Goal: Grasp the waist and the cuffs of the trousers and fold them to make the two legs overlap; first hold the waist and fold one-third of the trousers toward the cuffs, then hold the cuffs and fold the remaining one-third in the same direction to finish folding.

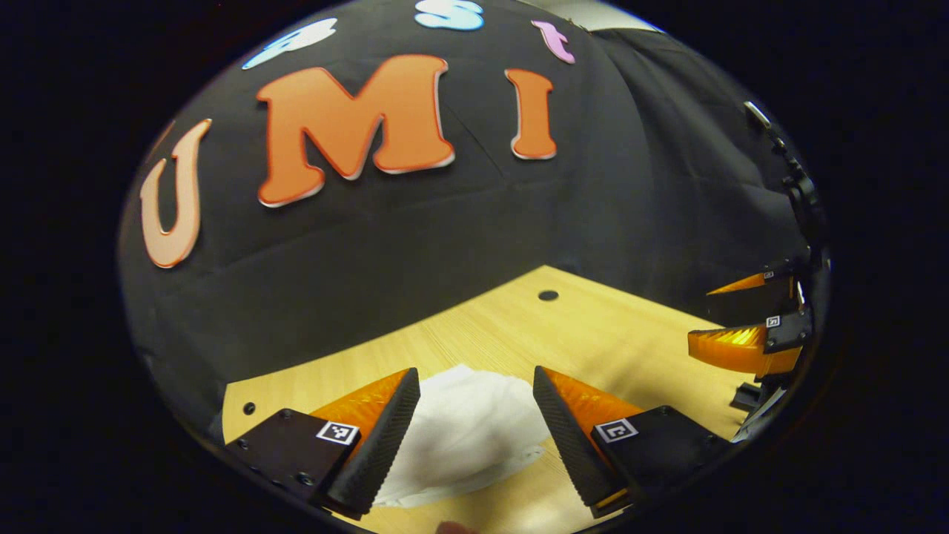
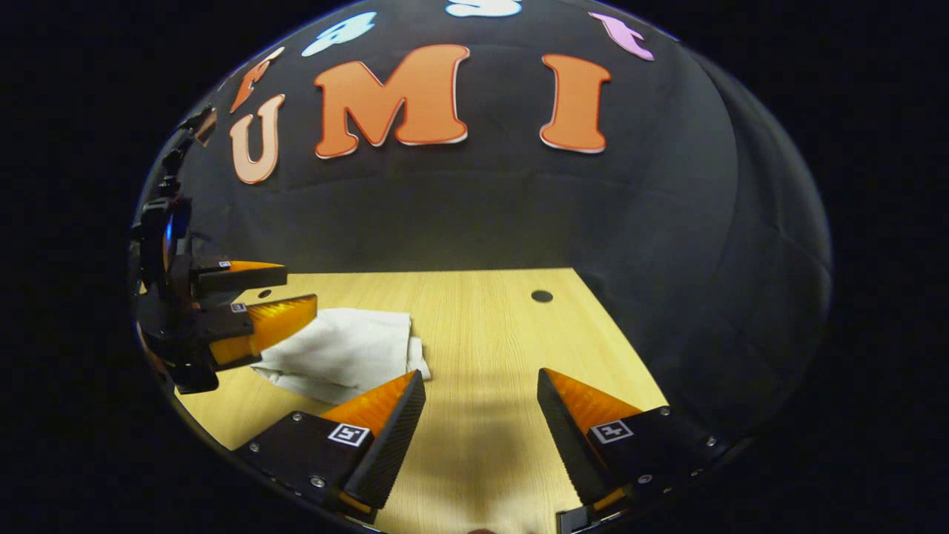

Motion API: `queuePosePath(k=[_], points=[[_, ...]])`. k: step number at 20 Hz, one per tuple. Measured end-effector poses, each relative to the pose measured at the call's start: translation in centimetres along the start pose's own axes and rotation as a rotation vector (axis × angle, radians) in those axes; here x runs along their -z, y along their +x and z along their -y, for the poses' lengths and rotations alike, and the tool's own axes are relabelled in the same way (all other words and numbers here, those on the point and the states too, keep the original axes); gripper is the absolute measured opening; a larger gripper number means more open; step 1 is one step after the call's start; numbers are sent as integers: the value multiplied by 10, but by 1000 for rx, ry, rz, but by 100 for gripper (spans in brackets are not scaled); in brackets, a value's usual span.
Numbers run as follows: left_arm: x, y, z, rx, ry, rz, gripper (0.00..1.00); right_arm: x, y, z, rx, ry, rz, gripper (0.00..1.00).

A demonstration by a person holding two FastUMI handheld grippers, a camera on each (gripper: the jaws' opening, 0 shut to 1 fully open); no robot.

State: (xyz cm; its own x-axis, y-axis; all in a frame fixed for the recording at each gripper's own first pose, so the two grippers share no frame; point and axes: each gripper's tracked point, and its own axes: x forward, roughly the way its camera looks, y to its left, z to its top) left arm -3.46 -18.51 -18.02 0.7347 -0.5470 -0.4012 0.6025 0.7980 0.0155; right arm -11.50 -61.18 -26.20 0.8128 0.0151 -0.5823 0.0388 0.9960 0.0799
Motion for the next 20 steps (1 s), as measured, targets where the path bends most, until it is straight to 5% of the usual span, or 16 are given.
queuePosePath(k=[4, 10, 20], points=[[-37, -78, -24, -140, -37, 118, 99, -53, -12, -28, -29, -17, 129, 97], [-38, -118, -30, -323, -102, 261, 99, -105, -38, -76, -61, -65, 260, 97], [-24, -133, -30, -456, -169, 405, 99, -133, -89, -140, -65, -114, 370, 99]])
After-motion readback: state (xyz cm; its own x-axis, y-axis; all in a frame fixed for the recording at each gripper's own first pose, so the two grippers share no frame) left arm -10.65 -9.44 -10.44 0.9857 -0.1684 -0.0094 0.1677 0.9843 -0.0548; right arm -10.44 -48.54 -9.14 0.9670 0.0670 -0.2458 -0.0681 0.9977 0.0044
